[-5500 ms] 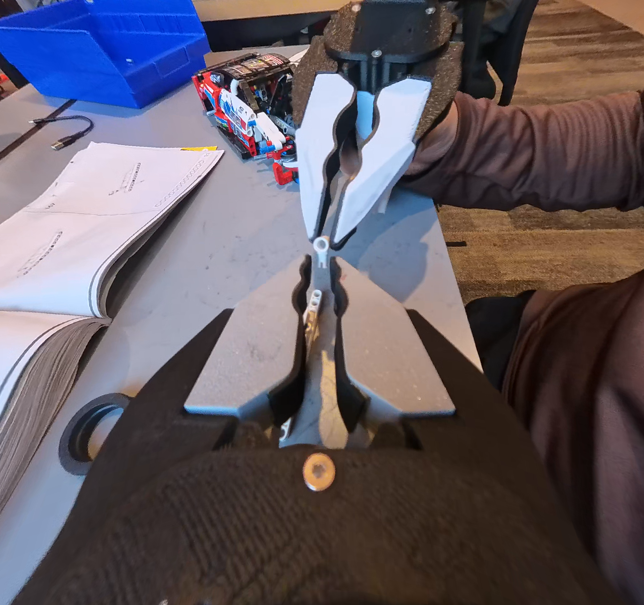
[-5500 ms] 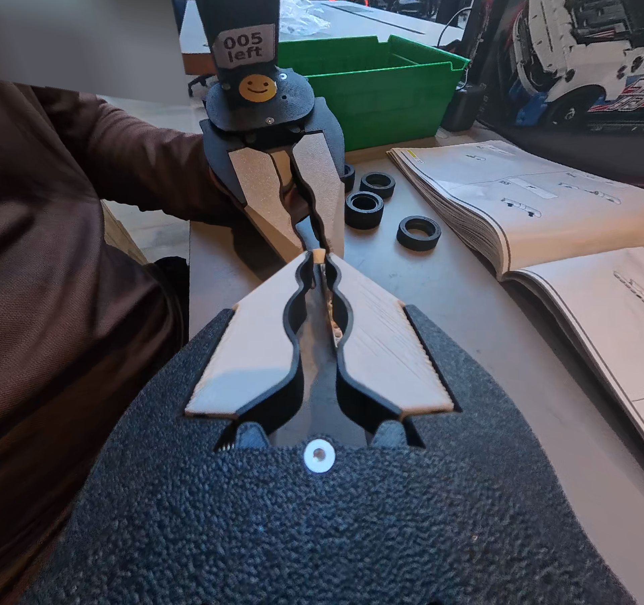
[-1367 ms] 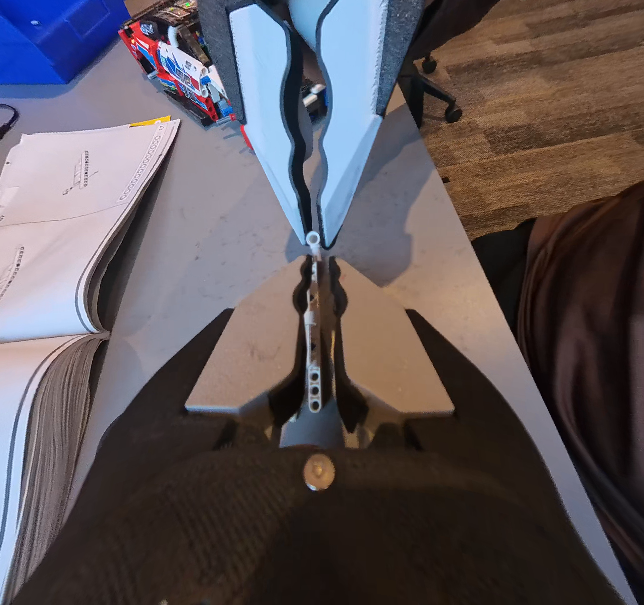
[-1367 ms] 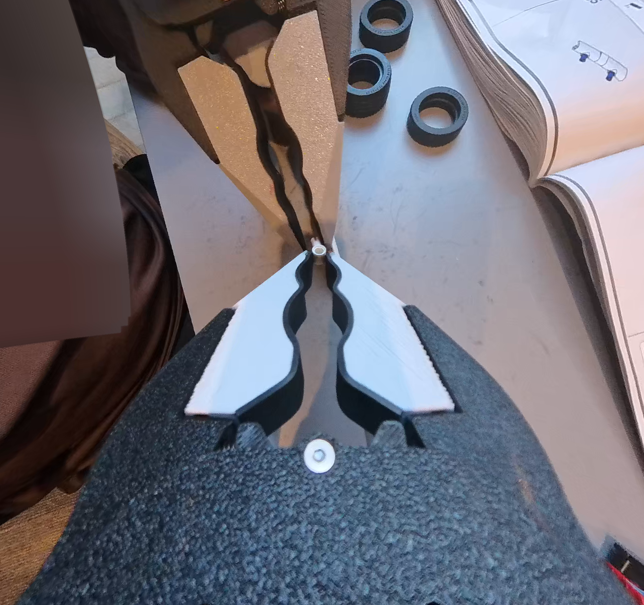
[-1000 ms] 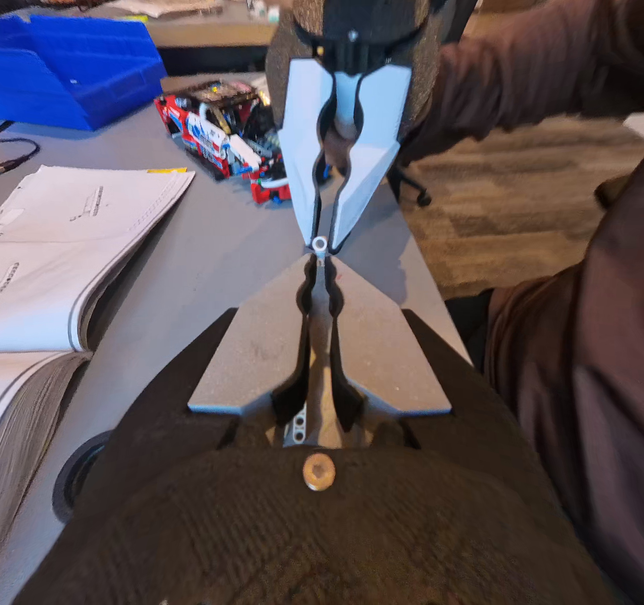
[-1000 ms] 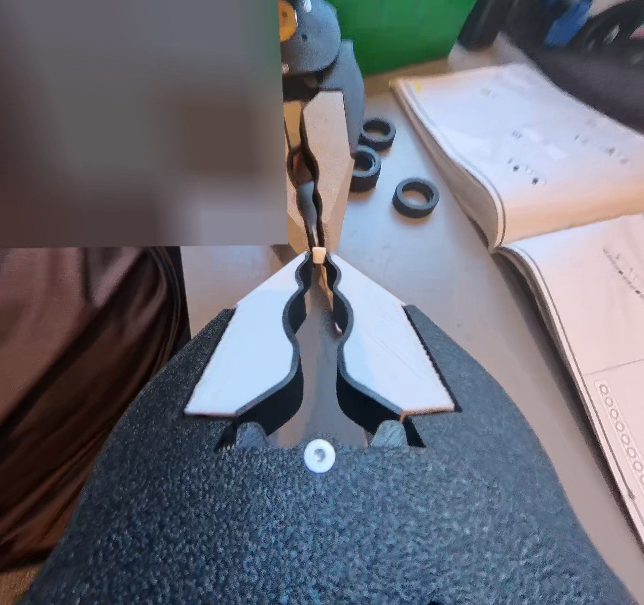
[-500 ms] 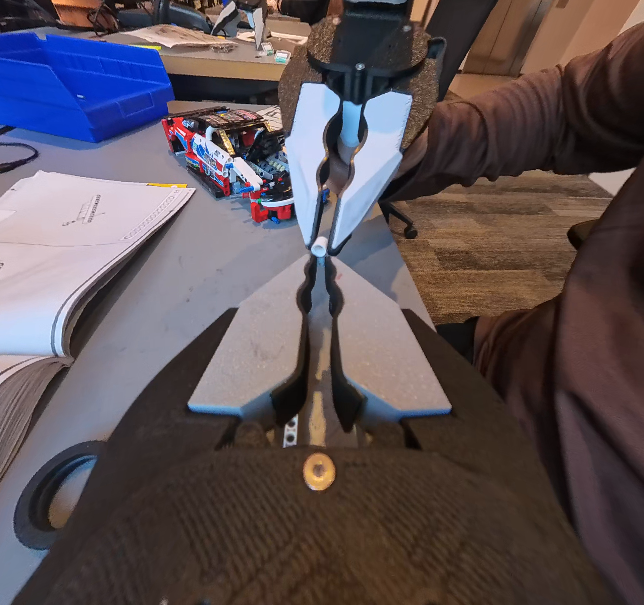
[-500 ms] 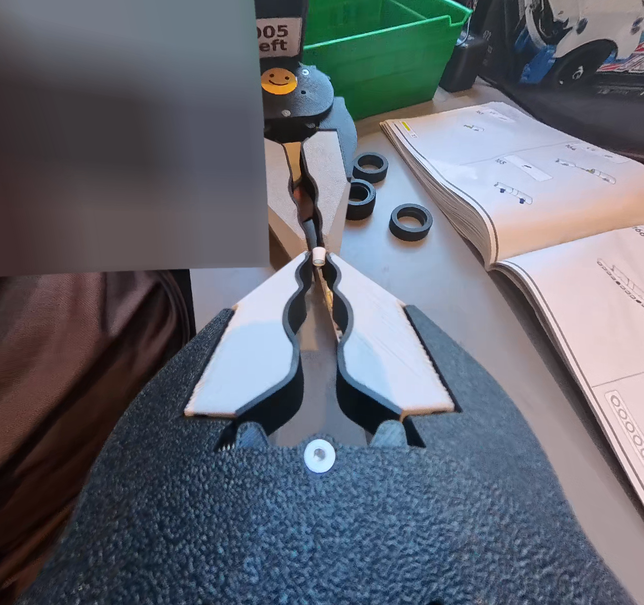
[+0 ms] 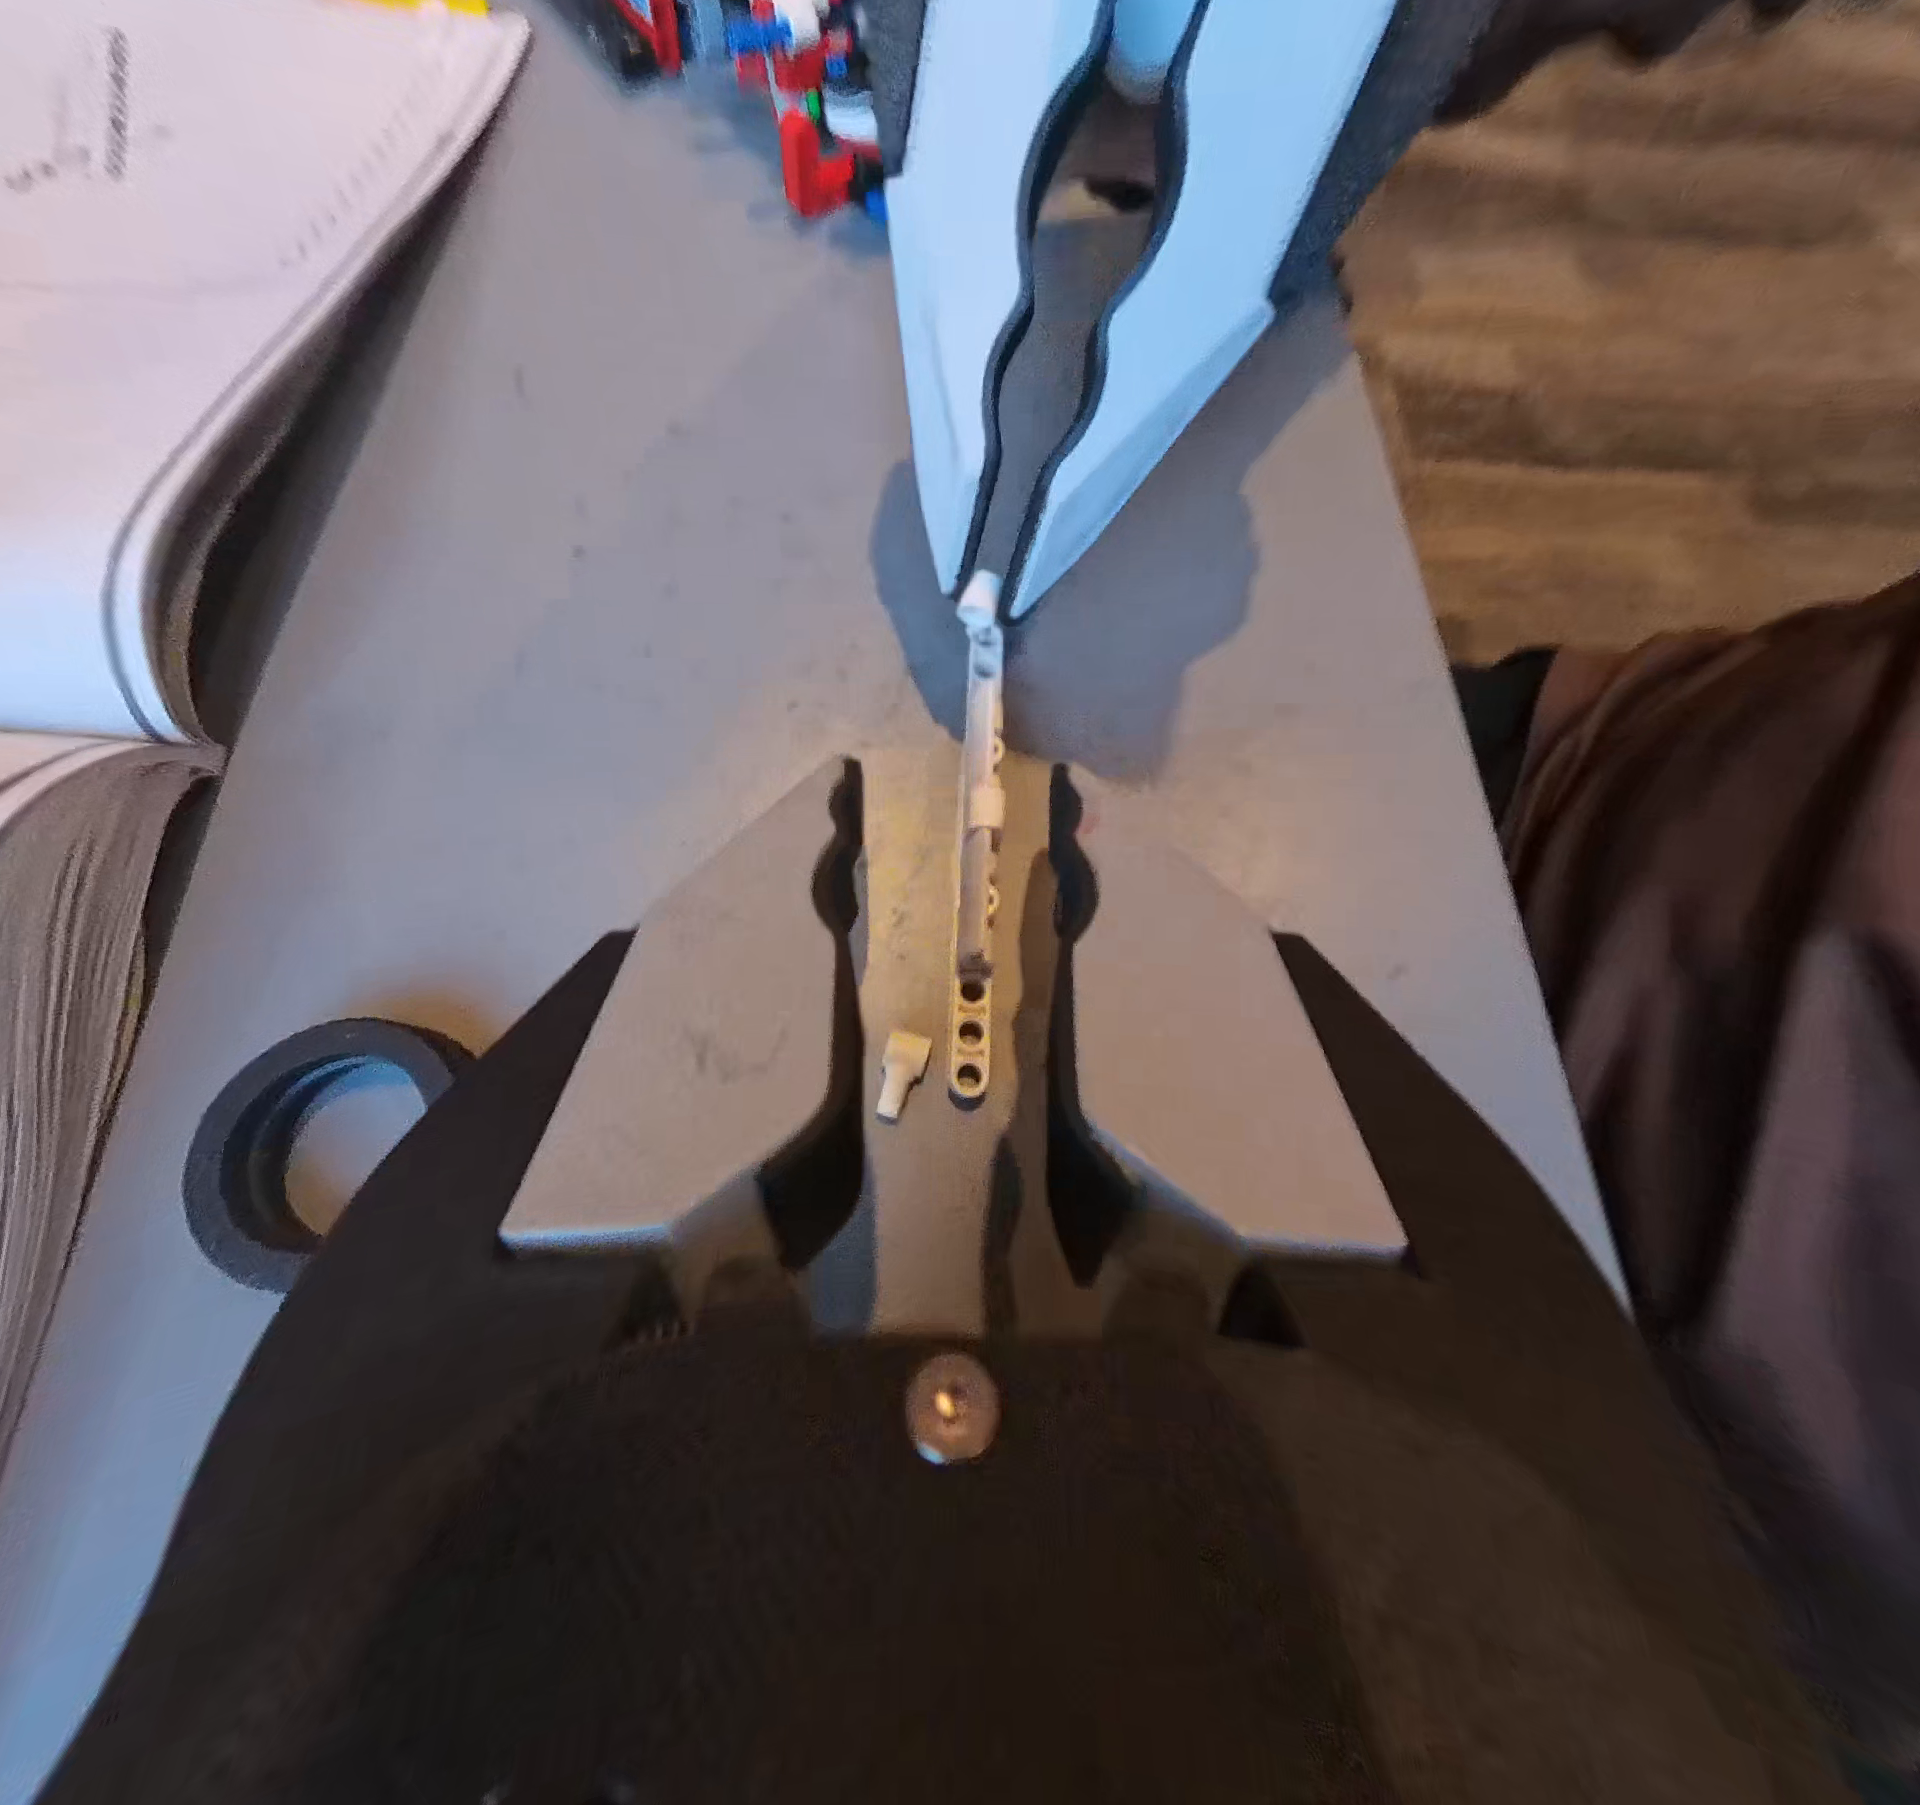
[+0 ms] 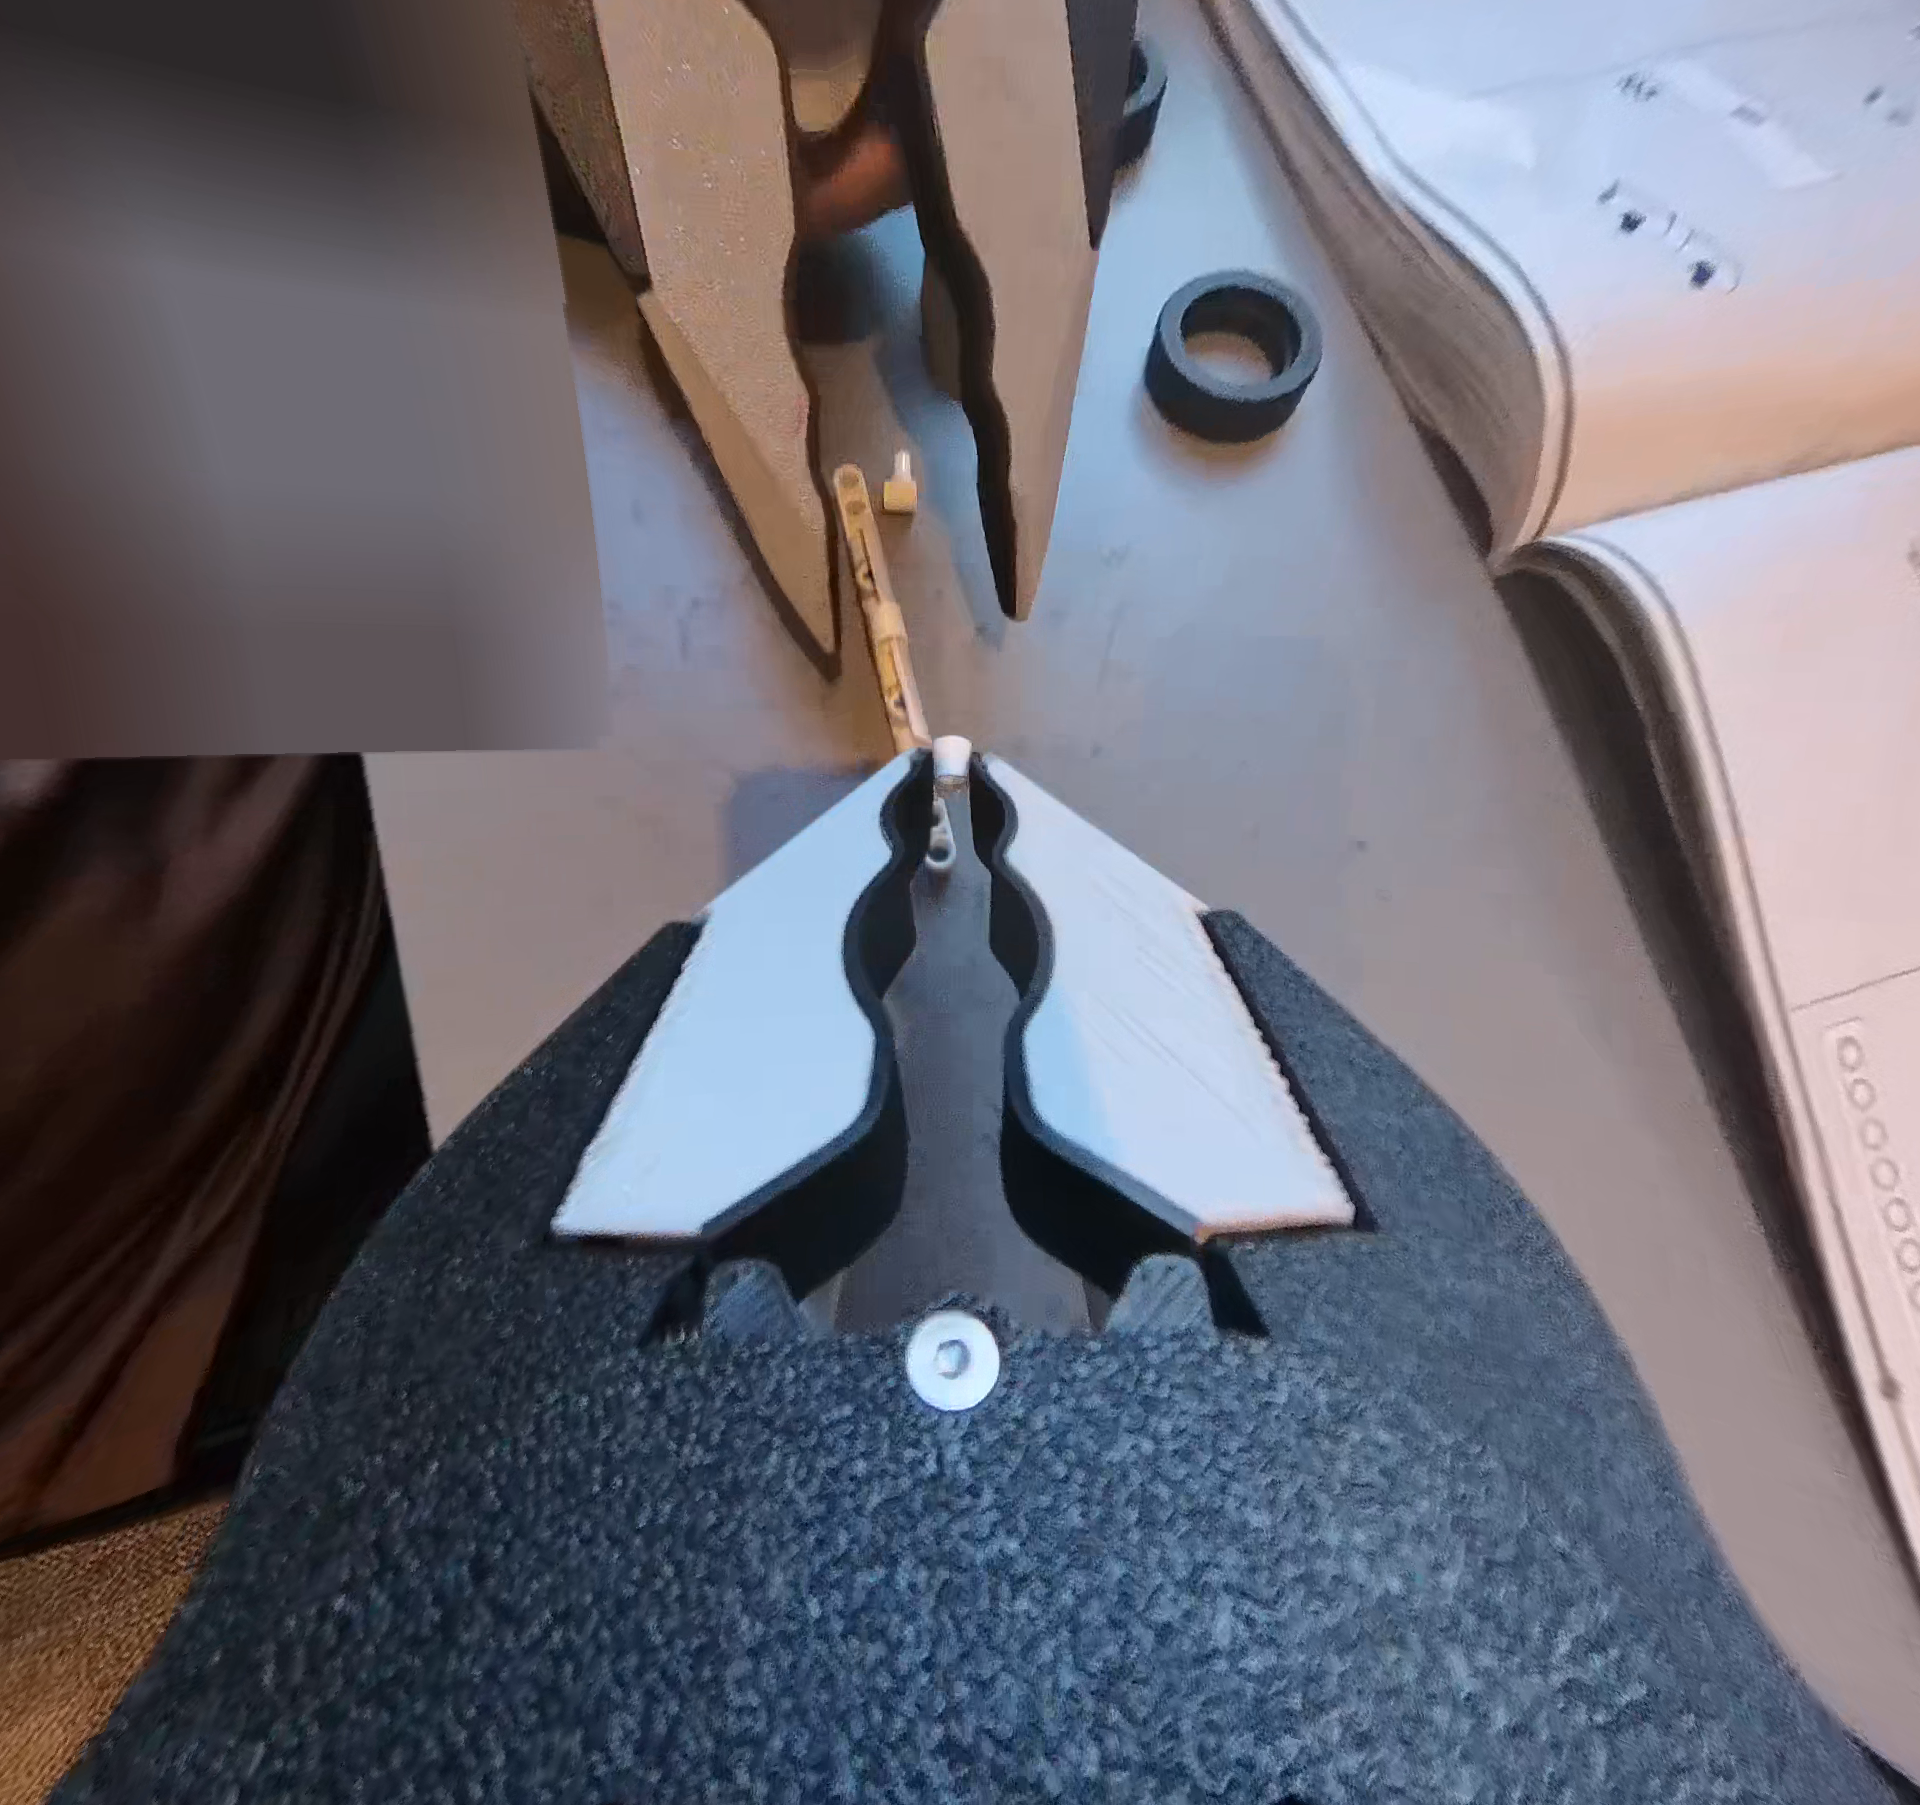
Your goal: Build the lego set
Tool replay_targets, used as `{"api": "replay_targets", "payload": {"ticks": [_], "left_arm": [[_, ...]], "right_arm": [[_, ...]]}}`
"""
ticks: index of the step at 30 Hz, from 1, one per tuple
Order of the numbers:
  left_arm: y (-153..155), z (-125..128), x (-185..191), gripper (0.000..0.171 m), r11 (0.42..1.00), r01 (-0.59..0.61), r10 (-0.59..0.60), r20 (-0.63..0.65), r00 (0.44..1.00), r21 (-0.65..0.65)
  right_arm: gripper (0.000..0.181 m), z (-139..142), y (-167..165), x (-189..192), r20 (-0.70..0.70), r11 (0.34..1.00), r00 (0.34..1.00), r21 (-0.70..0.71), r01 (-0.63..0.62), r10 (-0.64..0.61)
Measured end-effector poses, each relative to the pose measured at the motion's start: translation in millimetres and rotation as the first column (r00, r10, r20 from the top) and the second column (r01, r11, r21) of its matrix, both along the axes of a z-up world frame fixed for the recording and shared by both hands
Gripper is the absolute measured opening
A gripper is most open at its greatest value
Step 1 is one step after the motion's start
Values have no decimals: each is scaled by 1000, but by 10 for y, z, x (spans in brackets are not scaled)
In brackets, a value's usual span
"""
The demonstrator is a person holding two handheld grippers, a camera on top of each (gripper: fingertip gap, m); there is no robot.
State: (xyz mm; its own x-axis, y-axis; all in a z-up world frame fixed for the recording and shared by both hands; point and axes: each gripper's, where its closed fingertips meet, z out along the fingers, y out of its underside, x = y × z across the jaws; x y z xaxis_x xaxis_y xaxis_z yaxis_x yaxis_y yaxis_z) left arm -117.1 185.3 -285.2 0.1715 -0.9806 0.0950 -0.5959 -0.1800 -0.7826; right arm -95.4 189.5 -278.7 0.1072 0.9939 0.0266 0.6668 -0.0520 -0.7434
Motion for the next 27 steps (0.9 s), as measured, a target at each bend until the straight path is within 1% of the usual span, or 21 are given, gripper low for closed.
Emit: {"api": "replay_targets", "payload": {"ticks": [3,5,7,11,20,24,27], "left_arm": [[-51,-175,18,32,999,32,-30,-97,995,14],[-75,-218,57,23,998,53,-50,-115,992,27],[-104,-225,82,6,997,77,-73,-121,990,29],[-116,-226,102,5,996,90,-88,-105,991,10],[-99,-225,111,5,996,88,-87,-103,991,6],[-97,-224,112,5,996,87,-86,-103,991,12],[-96,-225,113,5,996,88,-86,-104,991,15]], "right_arm": [[6,-107,-23,-14,11,1000,1000,-13,-16,16],[6,-148,-12,-4,18,1000,1000,-7,-20,20],[6,-147,-11,0,2,999,1000,-28,-24,24],[6,-113,-53,-16,-34,998,998,-44,-48,47],[6,-146,-100,-30,-48,997,997,-29,-67,65],[6,-149,-88,-22,-55,997,996,-4,-73,72],[6,-151,-91,-27,-37,994,994,50,-99,101]]}}
